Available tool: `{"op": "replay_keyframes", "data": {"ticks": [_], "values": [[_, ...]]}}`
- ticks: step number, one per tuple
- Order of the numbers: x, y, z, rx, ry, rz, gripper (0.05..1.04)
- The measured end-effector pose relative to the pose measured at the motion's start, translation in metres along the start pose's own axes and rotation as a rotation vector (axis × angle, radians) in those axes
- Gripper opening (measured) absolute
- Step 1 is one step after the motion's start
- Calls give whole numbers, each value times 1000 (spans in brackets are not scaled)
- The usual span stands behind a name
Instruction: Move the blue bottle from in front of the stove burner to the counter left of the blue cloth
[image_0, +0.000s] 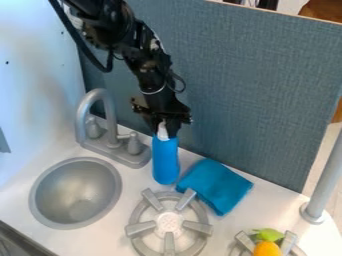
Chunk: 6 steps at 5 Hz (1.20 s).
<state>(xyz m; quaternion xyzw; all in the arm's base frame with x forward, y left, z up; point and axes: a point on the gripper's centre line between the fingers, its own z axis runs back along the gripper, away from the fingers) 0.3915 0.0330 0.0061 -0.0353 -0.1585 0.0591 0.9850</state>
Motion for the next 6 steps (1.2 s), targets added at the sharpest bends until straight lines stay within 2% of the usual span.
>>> {"op": "replay_keyframes", "data": {"ticks": [2,3,4,5,6], "values": [[6,4,-16,12,14,-25,488],[8,4,-17,13,11,-33,488],[9,10,-18,10,10,-14,532],[8,14,-18,10,18,0,865],[7,10,-17,-18,26,27,1010]]}}
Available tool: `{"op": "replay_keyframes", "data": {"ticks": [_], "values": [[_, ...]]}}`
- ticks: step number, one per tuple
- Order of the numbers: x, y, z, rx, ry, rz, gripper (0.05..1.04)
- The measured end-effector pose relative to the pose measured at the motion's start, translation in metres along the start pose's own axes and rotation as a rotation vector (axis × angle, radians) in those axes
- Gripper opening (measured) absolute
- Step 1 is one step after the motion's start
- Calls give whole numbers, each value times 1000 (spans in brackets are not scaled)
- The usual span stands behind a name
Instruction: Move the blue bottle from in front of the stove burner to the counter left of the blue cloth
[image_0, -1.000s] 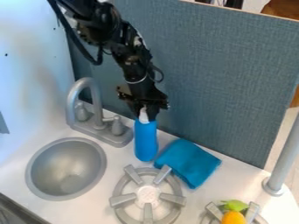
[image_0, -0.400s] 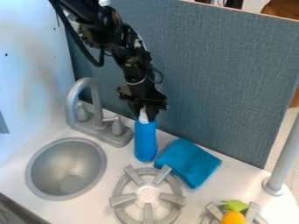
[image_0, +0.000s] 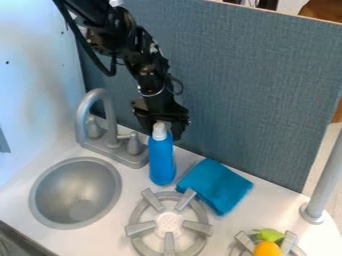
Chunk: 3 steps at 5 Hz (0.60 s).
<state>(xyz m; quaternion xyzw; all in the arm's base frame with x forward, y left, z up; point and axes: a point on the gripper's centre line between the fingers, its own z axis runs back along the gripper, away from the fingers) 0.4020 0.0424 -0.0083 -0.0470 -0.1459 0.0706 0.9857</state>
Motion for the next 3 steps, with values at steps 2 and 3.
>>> {"op": "replay_keyframes", "data": {"ticks": [2,3], "values": [[28,-9,61,-51,-128,45,1003],[25,-40,90,-53,-177,65,1003]]}}
